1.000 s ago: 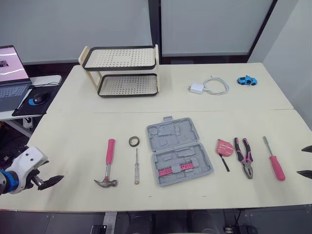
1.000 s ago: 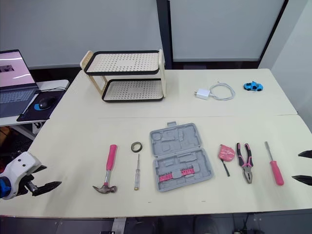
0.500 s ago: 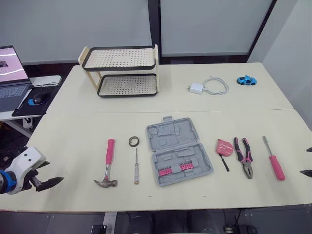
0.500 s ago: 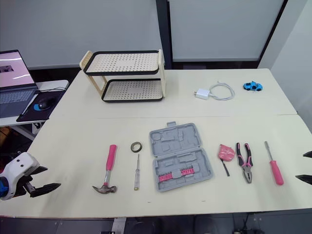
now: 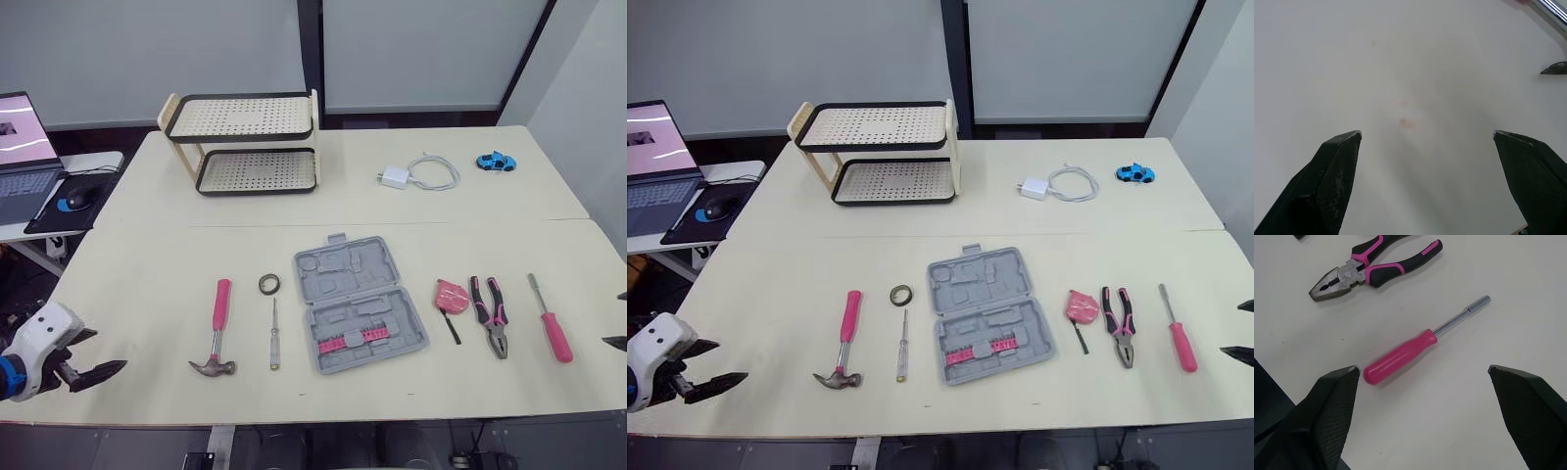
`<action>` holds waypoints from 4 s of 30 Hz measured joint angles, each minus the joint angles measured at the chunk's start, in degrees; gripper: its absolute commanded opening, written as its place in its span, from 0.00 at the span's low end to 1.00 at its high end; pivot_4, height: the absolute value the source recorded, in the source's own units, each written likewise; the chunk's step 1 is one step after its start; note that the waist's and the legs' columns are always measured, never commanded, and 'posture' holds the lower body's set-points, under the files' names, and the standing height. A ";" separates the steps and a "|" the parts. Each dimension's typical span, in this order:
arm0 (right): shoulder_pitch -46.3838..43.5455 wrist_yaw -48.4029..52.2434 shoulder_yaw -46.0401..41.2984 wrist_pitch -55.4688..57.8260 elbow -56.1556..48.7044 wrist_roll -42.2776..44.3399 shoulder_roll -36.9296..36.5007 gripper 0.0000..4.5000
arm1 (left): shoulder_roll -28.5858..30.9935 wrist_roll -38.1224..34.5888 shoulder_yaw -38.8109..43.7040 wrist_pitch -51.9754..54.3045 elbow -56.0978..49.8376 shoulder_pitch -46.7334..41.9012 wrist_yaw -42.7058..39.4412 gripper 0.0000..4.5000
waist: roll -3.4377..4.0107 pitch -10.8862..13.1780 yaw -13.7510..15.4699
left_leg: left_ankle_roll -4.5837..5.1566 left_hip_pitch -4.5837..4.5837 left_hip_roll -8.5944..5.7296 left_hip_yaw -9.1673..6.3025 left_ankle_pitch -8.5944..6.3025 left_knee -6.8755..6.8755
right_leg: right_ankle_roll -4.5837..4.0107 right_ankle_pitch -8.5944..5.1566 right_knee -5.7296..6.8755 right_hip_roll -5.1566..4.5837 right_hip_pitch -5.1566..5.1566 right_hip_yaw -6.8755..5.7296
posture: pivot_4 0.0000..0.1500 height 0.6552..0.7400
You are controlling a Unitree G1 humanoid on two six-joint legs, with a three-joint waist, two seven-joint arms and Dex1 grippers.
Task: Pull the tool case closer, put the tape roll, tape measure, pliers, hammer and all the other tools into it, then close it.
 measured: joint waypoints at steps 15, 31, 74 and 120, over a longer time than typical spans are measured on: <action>-7.67 -13.69 7.06 19.43 -30.57 4.46 10.80 0.64 | -17.49 -5.98 -10.08 18.74 -31.60 -6.60 15.48 0.65 | -0.04 -0.03 0.23 | -0.05 -0.02 -0.02 -0.07 0.03 0.15 | 0.00 0.01 0.16 0.00 0.04 -0.01 | 1.00 1.00; -29.13 -24.47 38.81 31.10 -28.94 -9.83 24.32 0.00 | -26.70 3.02 -33.50 23.83 -27.55 -21.90 24.29 0.02 | -0.07 -0.04 0.16 | -0.39 -0.15 -0.06 -0.14 0.23 0.19 | -0.01 0.01 0.16 0.06 -0.14 -0.03 | 1.00 1.00; -43.00 -21.48 47.39 24.76 -4.20 -20.08 39.16 0.00 | -31.65 10.01 -41.21 16.56 -9.22 -34.99 15.91 0.02 | -0.03 -0.16 0.14 | -0.74 -0.69 -0.13 -0.57 0.46 0.35 | -0.06 0.05 0.29 0.10 -0.56 -0.36 | 1.00 1.00; -14.29 -29.82 37.67 57.00 -47.34 -9.78 33.07 0.00 | -26.70 10.19 -46.04 21.63 -21.62 -29.04 6.52 0.02 | -0.03 -0.16 0.18 | -0.71 -0.74 -0.09 -0.67 0.44 0.30 | -0.06 0.05 0.30 0.20 -0.57 -0.35 | 1.00 1.00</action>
